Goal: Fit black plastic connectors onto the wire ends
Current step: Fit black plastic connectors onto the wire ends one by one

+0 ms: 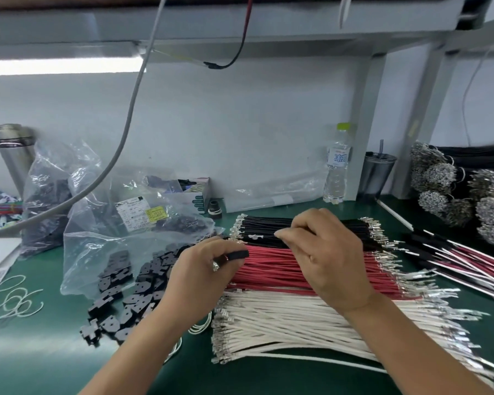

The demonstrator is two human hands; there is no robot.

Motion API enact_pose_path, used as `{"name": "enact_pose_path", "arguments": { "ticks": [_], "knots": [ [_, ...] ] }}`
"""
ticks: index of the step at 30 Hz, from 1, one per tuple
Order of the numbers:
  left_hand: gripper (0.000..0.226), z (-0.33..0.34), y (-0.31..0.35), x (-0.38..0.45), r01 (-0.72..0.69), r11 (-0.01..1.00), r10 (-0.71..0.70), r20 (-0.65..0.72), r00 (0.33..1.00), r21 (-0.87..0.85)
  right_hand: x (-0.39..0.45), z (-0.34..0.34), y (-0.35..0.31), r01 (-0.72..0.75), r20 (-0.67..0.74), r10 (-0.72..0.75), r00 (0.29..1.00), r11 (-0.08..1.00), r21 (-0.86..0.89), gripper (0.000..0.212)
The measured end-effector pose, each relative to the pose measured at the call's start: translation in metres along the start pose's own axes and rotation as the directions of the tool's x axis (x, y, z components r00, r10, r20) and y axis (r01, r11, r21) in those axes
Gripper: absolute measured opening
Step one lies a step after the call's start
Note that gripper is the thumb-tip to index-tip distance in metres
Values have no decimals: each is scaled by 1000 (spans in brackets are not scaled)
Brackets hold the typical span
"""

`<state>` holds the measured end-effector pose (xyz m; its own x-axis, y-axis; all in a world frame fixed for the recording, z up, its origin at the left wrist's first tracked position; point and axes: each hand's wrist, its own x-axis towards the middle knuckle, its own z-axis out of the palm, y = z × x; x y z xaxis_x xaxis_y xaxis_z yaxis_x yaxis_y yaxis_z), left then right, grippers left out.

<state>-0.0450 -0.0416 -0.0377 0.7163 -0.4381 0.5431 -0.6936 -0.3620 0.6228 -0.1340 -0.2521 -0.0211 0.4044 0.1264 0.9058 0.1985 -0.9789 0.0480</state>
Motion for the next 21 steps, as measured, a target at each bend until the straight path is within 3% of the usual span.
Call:
{"name": "enact_pose_path", "arguments": {
  "ticks": [9, 21],
  "knots": [
    [39, 4, -2, 0, 117, 956, -117, 16, 993, -269, -3, 3, -5, -92, 103, 75, 992, 981, 173, 9],
    [32, 3, -7, 2, 111, 933, -106, 34, 994, -344, -2, 2, -8, -175, 207, 122, 971, 949, 261, 7]
  ]
}}
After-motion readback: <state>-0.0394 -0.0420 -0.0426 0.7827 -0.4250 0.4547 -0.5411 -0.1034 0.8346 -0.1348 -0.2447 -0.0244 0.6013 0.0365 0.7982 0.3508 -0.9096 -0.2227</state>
